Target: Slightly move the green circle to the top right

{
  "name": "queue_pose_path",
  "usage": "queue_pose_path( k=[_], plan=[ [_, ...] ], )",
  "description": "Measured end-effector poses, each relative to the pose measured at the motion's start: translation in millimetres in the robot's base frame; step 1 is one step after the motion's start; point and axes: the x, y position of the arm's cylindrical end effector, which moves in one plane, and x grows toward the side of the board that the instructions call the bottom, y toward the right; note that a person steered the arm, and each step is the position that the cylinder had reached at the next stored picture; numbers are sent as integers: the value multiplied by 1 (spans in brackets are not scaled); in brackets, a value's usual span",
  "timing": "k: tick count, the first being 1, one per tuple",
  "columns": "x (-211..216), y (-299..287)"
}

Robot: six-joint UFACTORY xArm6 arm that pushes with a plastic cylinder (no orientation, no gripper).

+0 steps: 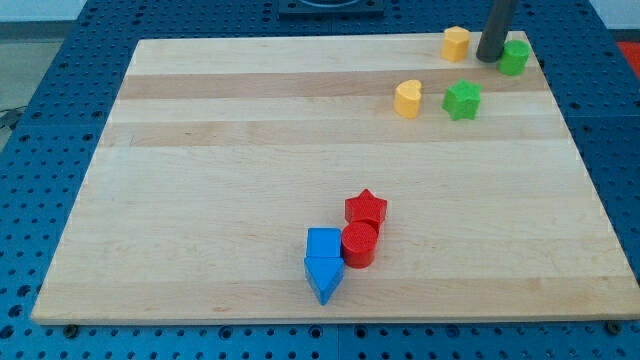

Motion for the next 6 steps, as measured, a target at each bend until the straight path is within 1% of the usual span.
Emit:
queue_pose_path(
  k=[1,2,3,4,5,6],
  plan=[
    [81,-9],
    [127,-9],
    [121,5],
    [101,35],
    [62,35],
    [42,35]
  ],
)
